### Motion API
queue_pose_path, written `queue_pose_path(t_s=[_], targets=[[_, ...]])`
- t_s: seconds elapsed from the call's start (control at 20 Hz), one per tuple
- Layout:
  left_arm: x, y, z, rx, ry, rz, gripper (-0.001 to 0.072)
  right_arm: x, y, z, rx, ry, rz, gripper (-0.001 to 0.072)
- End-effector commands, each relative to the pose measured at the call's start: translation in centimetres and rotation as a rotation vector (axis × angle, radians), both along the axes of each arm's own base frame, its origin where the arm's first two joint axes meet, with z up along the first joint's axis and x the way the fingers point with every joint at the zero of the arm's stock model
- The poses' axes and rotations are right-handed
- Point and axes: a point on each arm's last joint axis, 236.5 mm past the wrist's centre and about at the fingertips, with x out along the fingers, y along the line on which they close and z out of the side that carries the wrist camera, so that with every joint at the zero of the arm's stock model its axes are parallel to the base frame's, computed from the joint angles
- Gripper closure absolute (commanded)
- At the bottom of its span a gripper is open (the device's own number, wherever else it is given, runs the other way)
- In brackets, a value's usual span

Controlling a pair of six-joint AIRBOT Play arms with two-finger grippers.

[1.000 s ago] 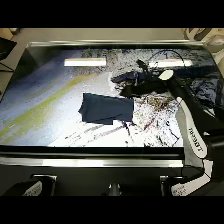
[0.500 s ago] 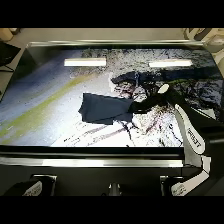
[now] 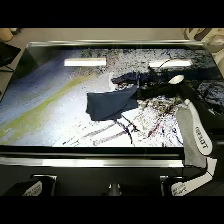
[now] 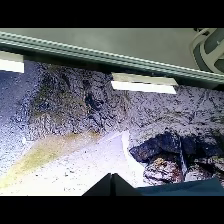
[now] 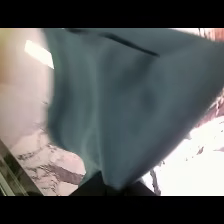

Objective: Fold the shirts.

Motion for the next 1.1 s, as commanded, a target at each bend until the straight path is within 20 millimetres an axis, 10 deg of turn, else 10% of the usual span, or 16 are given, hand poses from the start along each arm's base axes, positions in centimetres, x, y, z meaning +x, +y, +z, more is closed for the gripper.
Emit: queue_pose_path(t_s=[0.0,0.45,0.85,1.05], targets=[[0.1,0.0,-0.2,0.017,-0.003,-0.008,0.0681,-1.2,-5.9,10.2,0.029,-0.137,0.029,0.0695],[0.6,0.1,-0.9,0.039,0.004,-0.02,0.068,-6.9,-28.4,14.2,-0.175,-0.078,-0.401,0.0694],[0.6,0.1,-0.9,0.04,0.004,-0.02,0.0681,-9.3,-39.7,17.6,-0.284,-0.187,-0.79,0.0695],[0.6,0.1,-0.9,0.041,0.003,-0.021,0.068,-9.4,-41.1,17.9,-0.319,-0.198,-0.841,0.0695]])
